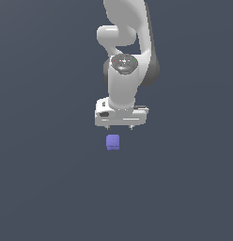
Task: Pick up the object and move it to a goal position.
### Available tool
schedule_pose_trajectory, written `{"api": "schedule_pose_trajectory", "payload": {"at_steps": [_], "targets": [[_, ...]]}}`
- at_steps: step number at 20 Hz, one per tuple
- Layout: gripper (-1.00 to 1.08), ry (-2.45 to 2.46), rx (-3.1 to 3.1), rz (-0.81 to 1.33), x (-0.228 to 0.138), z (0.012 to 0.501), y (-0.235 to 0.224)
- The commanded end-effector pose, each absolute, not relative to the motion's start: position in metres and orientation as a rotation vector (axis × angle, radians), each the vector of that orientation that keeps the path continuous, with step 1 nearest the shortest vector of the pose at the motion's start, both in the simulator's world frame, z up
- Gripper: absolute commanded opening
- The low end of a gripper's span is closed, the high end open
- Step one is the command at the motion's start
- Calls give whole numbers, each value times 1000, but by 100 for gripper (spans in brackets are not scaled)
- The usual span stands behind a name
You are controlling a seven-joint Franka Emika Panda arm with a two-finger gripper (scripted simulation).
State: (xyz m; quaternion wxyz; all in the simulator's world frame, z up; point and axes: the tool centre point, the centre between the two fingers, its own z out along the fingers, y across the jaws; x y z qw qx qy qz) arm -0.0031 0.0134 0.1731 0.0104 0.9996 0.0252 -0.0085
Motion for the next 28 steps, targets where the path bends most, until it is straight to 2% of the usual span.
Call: {"api": "schedule_pose_trajectory", "payload": {"at_steps": [1, 8, 20, 28], "targets": [[100, 81, 3118, -28, -3, 173, 13], [100, 80, 3121, -26, -3, 165, 10], [100, 68, 3138, -5, -7, 105, -13], [100, 64, 3141, -3, -9, 93, -18]]}}
